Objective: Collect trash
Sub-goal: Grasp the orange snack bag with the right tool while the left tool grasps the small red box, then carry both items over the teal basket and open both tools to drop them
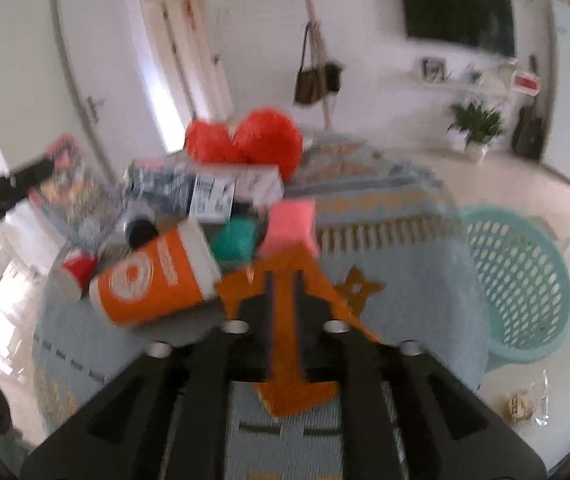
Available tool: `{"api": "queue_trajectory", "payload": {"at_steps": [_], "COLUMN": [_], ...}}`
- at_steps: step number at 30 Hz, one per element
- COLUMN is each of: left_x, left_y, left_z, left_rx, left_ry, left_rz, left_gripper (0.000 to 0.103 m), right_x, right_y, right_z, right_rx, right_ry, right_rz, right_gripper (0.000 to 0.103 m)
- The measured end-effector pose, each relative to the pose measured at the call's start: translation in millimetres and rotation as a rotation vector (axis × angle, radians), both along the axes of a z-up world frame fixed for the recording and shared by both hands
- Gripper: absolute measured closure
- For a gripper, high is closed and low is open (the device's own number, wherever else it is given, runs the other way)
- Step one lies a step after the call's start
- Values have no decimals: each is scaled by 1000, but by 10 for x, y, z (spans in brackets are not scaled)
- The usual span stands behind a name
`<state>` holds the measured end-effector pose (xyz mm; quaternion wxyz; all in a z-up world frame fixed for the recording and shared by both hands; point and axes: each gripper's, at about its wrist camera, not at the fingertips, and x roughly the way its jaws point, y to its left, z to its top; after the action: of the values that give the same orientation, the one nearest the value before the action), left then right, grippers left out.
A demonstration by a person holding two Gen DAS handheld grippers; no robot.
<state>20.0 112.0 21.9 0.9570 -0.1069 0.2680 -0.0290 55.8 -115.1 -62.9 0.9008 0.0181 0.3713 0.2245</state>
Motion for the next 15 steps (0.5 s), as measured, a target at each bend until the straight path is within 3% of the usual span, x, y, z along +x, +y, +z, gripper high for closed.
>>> {"api": "queue_trajectory", "payload": {"at_steps": [1,3,7,10,12,14,15], "left_x": [12,24,46,15,20,32,40], "left_y": [-22,-44,-37,-25,-15,-24,-41], "left_z": [-15,-47,-96,-82,-81,-86,-86], "left_rx": [2,3,2,1,1,0,1], "left_ry": [4,12,29,23,21,24,26], "left_rz": [-7,-11,-18,-19,-18,-22,-24], "left_gripper": [87,87,87,87,87,87,87], "right_x": [-41,-95,-9,58,71,95,112], "right_y": [14,83,212,314,302,250,205], "right_z": [-23,-51,-237,-370,-376,-359,-341], "right_rx": [-3,-14,-83,-228,-236,-218,-193], "right_ry": [-13,-22,50,45,42,46,54], "right_rz": [-8,-1,-6,-44,-56,-60,-57], "right_gripper": [30,27,24,24,32,55,60]}}
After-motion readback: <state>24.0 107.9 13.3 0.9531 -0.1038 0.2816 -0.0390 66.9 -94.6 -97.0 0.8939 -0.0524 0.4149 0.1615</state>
